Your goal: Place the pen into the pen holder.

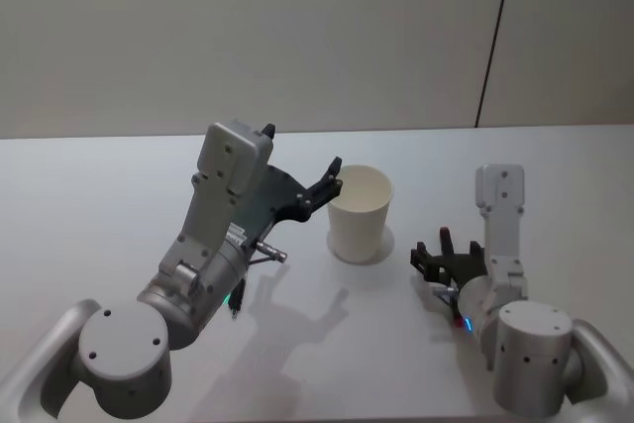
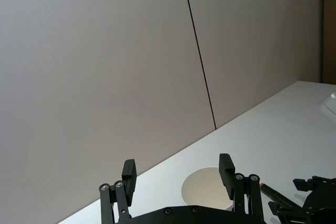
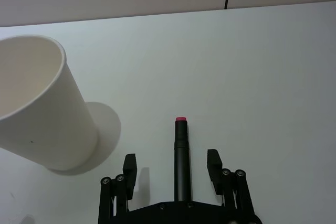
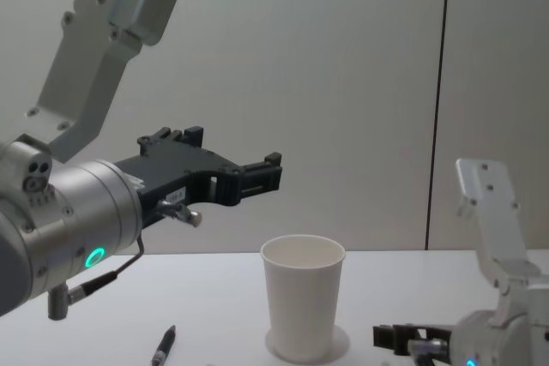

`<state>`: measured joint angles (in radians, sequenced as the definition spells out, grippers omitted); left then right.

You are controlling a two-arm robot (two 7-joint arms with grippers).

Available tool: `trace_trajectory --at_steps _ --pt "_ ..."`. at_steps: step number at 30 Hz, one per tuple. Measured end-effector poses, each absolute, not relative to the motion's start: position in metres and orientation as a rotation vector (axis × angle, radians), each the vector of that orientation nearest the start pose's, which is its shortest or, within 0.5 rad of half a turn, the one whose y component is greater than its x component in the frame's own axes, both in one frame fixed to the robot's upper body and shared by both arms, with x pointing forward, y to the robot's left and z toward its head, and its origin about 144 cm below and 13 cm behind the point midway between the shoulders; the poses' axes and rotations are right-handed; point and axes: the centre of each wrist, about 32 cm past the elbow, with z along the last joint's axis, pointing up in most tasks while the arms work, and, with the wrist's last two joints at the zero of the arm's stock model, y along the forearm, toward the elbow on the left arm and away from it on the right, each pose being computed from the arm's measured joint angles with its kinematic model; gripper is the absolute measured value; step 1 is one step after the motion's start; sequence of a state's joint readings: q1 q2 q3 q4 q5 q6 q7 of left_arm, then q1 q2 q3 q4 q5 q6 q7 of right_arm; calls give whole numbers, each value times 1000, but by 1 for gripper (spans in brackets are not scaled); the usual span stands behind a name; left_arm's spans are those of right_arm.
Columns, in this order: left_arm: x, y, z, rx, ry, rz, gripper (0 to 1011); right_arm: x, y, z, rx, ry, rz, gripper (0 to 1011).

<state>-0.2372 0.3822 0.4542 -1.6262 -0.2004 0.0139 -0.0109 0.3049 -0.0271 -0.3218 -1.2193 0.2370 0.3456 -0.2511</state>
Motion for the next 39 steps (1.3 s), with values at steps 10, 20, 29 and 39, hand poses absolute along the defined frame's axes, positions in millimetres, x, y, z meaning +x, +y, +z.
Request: trace_trajectory --at_steps 10,20,29,39 --pt "492 198 1204 61 -268 1124 1002 534 -113 1136 -329 392 -1469 591" --pt "492 198 1204 61 -268 1124 1002 538 -108 1134 -376 399 -1493 282" --pt "492 198 1204 61 -268 1124 1002 542 -104 1133 -410 394 -1518 158" --pt "492 198 1204 61 -268 1124 1002 543 -103 1134 -412 398 -1520 158"
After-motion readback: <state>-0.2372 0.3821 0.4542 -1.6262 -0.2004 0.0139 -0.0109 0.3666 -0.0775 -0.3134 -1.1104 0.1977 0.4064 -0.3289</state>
